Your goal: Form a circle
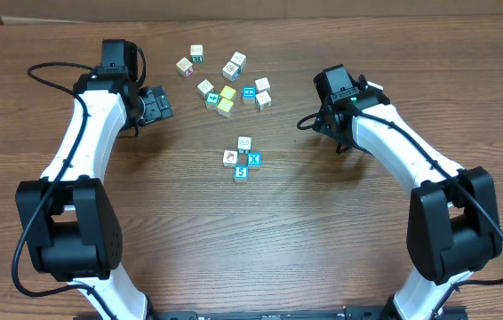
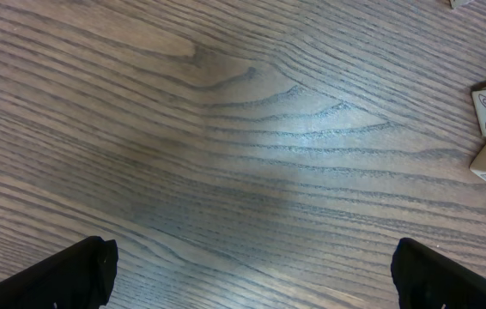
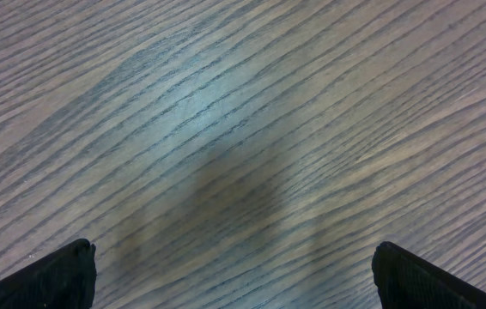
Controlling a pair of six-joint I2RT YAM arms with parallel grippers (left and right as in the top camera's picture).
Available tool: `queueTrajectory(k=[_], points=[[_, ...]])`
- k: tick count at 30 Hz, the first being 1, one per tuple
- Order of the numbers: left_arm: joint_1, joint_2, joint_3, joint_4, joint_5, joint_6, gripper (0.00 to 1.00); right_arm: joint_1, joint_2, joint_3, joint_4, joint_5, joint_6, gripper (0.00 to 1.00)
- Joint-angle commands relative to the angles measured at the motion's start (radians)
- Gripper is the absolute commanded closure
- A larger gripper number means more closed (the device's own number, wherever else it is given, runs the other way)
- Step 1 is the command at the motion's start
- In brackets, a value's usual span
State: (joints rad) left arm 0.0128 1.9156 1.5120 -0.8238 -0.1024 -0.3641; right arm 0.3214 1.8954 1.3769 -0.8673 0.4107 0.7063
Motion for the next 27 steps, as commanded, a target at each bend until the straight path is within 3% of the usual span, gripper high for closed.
queueTrajectory(k=[1,12,27], points=[[-0.006,0.006,0.015,-0.003,-0.012,0.001,0.0,-0.003,-0.021,0.018,0.002,0.014,0.0,0.0],[-0.008,-0.071,0.015,-0.003,-0.012,0.001,0.0,-0.003,-0.021,0.018,0.002,0.015,0.0,0.0],[-0.008,-0.358,0.015,-0.003,-0.012,0.001,0.0,-0.003,-0.021,0.018,0.002,0.014,0.0,0.0]])
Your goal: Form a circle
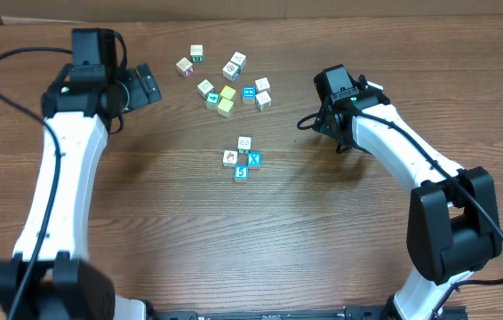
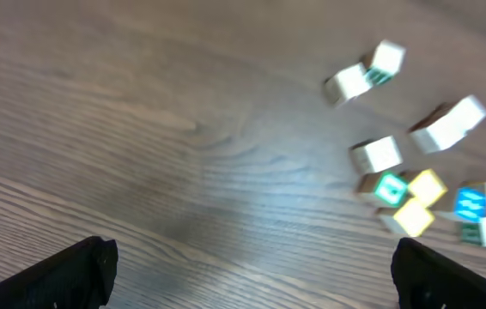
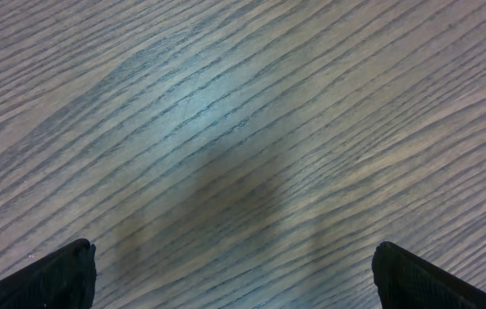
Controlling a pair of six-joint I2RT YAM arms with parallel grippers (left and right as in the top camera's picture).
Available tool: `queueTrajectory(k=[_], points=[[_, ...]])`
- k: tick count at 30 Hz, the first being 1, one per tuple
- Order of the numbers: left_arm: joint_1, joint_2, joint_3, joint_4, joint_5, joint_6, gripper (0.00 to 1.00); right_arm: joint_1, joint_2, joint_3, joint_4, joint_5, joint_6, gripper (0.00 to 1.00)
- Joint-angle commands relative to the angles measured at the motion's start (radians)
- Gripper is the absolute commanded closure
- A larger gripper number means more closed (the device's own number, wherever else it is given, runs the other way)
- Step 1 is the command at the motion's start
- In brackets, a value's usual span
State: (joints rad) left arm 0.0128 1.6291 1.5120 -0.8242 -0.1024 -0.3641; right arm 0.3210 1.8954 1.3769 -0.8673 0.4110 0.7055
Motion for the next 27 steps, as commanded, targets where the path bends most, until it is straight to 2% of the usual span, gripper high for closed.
queueTrajectory(k=[1,12,27], points=[[-0.008,-0.091,0.015,-0.002,-0.012,0.001,0.0,-0.003,-0.021,0.018,0.002,0.014,0.001,0.0],[-0.007,-0.274,0.015,-0.003,-0.012,0.001,0.01,-0.003,-0.021,0.018,0.002,0.014,0.001,0.0],[-0.007,-0.252,0.014,-0.02,-0.012,0.001,0.0,-0.003,-0.021,0.018,0.002,0.014,0.001,0.0]])
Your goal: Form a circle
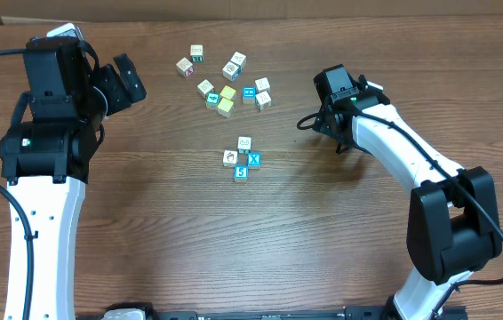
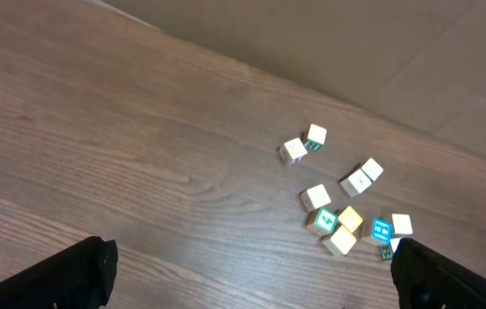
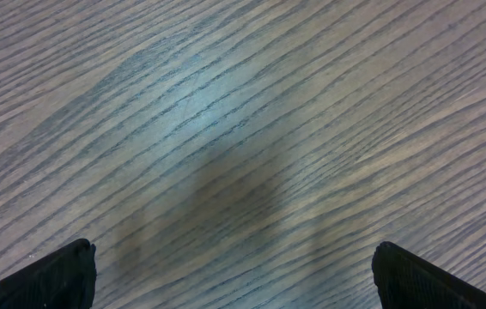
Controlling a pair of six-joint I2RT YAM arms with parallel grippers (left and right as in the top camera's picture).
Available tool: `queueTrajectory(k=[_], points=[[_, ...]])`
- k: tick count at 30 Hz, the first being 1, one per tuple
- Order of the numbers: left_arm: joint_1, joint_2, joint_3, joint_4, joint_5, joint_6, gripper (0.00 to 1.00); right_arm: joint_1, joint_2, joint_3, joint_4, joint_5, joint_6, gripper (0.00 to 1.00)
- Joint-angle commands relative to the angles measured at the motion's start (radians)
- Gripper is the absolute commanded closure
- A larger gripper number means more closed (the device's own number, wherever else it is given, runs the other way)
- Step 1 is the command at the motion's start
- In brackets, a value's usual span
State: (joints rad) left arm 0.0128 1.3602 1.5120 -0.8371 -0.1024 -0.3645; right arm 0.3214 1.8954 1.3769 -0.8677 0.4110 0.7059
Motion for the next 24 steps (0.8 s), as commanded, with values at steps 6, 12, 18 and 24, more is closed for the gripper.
queueTrajectory(k=[6,12,18,24], points=[[-0.007,0.02,0.007,-0.016,-0.012,0.002,0.01,-0.003,-0.021,0.018,0.002,0.014,0.0,0.0],[-0.008,0.014,0.007,-0.014,-0.012,0.002,0.0,-0.003,-0.021,0.018,0.002,0.014,0.0,0.0],[-0.043,0.009,0.007,0.107,-0.012,0.002,0.0,-0.003,-0.021,0.018,0.002,0.014,0.0,0.0],[-0.115,-0.008,0.007,0.237,-0.012,0.002,0.0,-0.003,-0.021,0.018,0.002,0.014,0.0,0.0]])
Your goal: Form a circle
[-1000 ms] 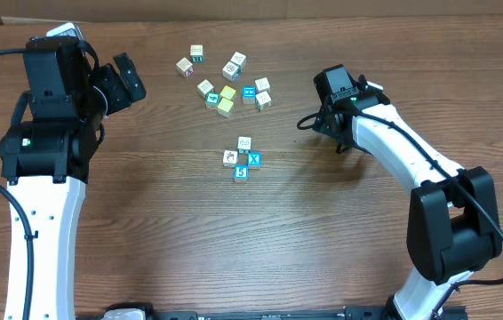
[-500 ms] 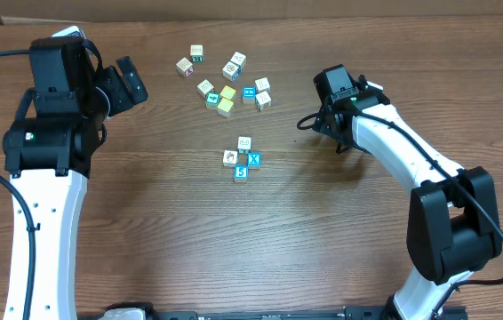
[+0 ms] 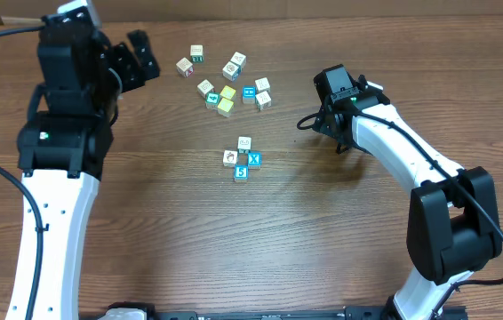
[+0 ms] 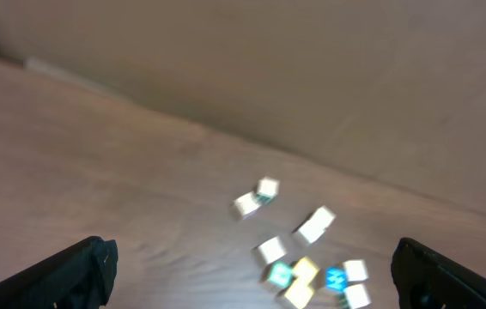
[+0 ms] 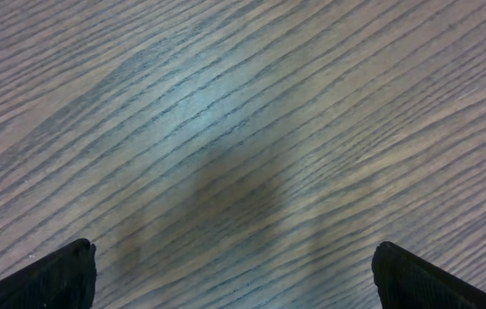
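Several loose picture cubes (image 3: 225, 84) lie scattered at the back of the table; they show blurred in the left wrist view as cubes (image 4: 303, 270). A tighter group of several cubes (image 3: 243, 157) sits at mid-table. My left gripper (image 3: 132, 64) hangs high over the back left, open and empty (image 4: 247, 276), left of the scattered cubes. My right gripper (image 3: 315, 123) stays low, right of both groups, open (image 5: 234, 276) over bare wood.
Brown cardboard (image 4: 312, 77) runs along the table's far edge. The wooden tabletop (image 3: 234, 240) stretches toward the front. The right arm's cable (image 3: 303, 120) loops beside its wrist.
My left gripper has moved toward the back and a little right, still high and open. Its wrist view now tilts up at the cardboard and is blurred. The right arm and cubes are unchanged.
At first my left gripper sat low on the table, just left of the scattered cubes, open. Then it stood farther left and higher, then higher again with the whole cluster in view. Now it is nearer the back edge. The right gripper stayed open and still throughout.
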Controlling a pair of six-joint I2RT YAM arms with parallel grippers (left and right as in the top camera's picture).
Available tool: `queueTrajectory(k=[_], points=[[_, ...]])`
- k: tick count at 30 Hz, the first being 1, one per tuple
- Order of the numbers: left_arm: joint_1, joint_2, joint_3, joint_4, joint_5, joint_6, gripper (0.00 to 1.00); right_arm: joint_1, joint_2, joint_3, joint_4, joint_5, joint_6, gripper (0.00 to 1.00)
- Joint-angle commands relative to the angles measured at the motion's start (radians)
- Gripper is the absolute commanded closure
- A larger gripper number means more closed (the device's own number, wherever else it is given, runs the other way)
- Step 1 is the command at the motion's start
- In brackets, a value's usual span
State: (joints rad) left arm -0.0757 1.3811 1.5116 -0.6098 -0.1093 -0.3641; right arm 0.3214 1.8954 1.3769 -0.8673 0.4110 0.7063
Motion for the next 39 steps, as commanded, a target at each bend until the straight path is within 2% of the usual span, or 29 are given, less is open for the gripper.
queueTrajectory(k=[1,13,23,39], points=[[-0.034,-0.031,0.008,0.008,-0.005,0.001,0.01,-0.003,-0.021,0.018,0.002,0.014,0.0,0.0],[-0.039,-0.107,-0.061,0.007,-0.003,0.001,0.0,-0.003,-0.021,0.018,0.002,0.014,0.0,0.0],[-0.039,-0.333,-0.41,0.008,-0.002,0.001,0.01,-0.003,-0.021,0.018,0.002,0.014,0.0,0.0],[-0.039,-0.572,-0.82,0.01,-0.003,0.001,0.0,-0.003,-0.021,0.018,0.002,0.014,0.0,0.0]])
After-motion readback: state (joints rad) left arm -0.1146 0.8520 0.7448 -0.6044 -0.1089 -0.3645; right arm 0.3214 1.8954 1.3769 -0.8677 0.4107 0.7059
